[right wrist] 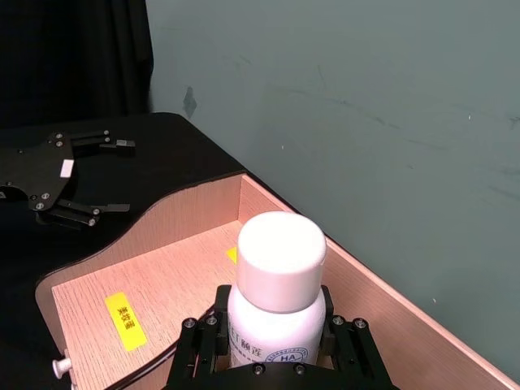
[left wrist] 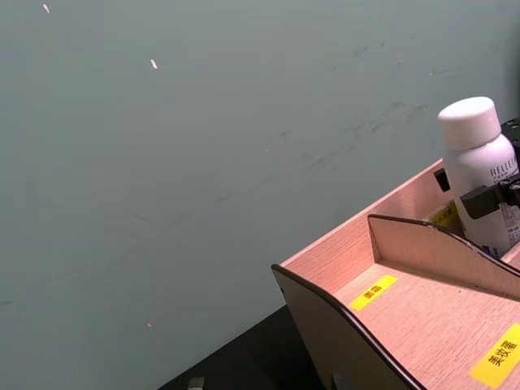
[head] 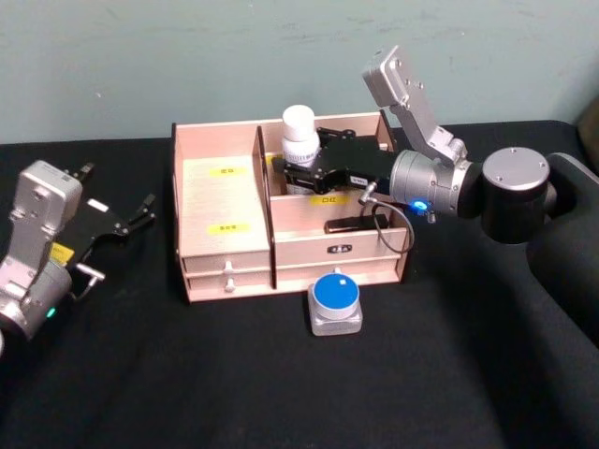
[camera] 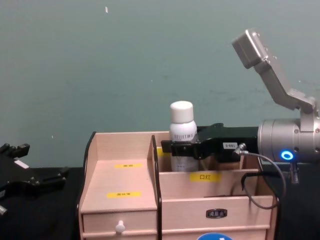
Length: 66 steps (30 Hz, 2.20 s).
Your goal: Pick up the facial cleanser and watermelon frost from the table and place them into the tiered storage box.
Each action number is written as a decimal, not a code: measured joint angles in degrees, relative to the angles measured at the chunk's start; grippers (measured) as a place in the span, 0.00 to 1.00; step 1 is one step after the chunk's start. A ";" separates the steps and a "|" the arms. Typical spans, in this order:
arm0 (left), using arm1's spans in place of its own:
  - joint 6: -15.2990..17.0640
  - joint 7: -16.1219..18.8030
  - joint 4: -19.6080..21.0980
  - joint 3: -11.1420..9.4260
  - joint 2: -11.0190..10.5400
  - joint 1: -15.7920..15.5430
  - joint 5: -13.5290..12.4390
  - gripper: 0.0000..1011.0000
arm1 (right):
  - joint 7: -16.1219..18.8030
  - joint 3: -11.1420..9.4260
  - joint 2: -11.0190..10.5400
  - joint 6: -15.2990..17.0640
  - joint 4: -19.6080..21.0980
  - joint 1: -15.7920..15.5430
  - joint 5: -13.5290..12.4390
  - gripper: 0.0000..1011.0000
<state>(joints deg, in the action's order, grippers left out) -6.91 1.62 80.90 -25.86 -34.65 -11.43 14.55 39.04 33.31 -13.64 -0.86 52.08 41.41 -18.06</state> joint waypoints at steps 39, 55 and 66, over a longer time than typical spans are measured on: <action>0.00 0.00 0.00 0.00 0.00 -0.01 0.00 1.00 | 0.64 -1.25 1.26 -1.78 -1.71 -0.37 -0.74 0.85; 0.00 0.00 0.00 0.00 0.00 0.00 0.00 1.00 | -0.63 -0.41 -0.31 1.75 4.12 -0.97 0.14 0.99; 0.00 0.00 0.00 0.00 0.00 0.00 0.00 1.00 | -2.04 -0.05 -2.50 6.44 12.12 -2.88 -0.40 0.99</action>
<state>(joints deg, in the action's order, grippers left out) -6.91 1.62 80.90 -25.86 -34.65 -11.43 14.55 37.00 33.26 -16.14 5.58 64.20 38.53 -18.46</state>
